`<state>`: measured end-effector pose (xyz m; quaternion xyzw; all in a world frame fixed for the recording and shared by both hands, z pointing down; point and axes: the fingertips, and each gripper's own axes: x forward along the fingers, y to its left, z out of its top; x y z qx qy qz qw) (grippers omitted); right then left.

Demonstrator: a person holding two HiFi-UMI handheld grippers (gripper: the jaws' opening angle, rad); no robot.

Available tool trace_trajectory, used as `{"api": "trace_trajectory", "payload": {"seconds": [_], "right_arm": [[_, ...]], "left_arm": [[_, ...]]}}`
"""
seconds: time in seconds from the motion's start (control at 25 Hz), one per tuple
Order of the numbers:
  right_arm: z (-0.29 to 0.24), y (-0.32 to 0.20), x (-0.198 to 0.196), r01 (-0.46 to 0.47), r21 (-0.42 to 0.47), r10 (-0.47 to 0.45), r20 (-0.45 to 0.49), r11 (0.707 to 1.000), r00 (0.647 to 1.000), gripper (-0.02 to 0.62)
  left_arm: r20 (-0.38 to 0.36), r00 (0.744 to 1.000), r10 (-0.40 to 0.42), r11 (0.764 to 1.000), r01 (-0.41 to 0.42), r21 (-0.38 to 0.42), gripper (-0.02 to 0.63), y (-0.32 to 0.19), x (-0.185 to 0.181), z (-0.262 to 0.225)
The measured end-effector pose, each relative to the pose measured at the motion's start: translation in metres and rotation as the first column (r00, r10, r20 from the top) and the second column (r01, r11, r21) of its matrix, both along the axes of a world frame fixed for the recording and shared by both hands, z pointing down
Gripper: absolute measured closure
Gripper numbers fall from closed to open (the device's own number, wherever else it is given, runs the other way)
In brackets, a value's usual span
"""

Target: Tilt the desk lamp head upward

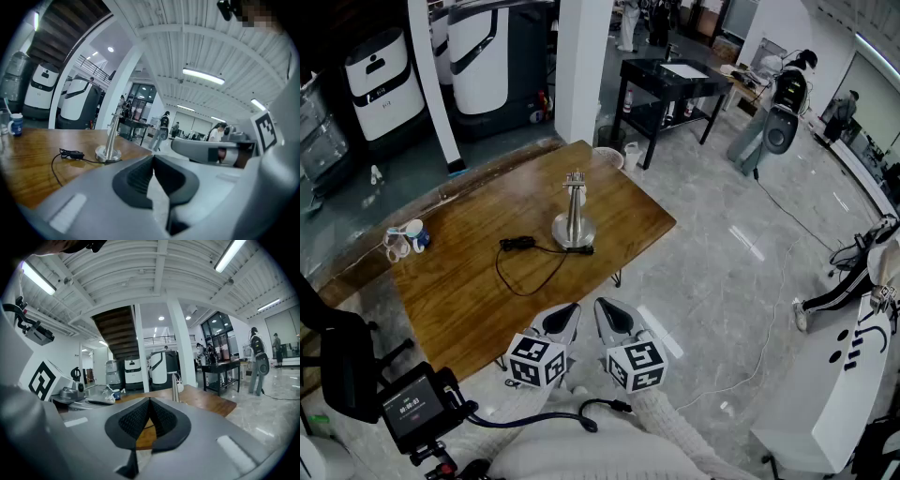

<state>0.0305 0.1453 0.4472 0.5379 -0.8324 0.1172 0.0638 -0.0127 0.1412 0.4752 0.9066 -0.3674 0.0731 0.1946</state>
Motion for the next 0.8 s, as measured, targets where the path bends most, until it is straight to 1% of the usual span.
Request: {"api": "trace_trajectory", "payload": {"seconds": [0.16,0.36,0.56,0.68,0.8], "right_arm": [[0.003,-0.003,0.002,0.017,-0.024,-0.017,-0.004,1.000,1.000,0.597],[0.012,-0.021,0.009,0.028,-0.038,-0.029,-0.006,0.999,1.000,0.597],[0.016,-0.062,0.013,0.026,-0.028,-0.026,-0.003,0.999,1.000,0.597],[0.011,-0.093,0.020,0.015,-0.022,-0.015,0.020,1.000,1.000,0.597],[0.009,-0.125,0.022,0.010,-0.024,-0.009,0.033,1.000,0.999,0.597]], "left_arm": [[-0.006,1.000,-0.022,1.000,0.022,0.001,0.598,-0.009,0.001,-0.001],[-0.009,0.999,-0.034,0.999,0.034,0.001,0.598,-0.033,0.008,0.002],[-0.005,1.000,-0.019,1.000,0.019,0.025,0.598,-0.076,0.014,0.006],[-0.007,1.000,-0.004,1.000,0.004,0.030,0.597,-0.104,0.019,0.003],[0.011,1.000,0.007,0.999,-0.007,0.049,0.597,-0.133,0.021,-0.001]]}}
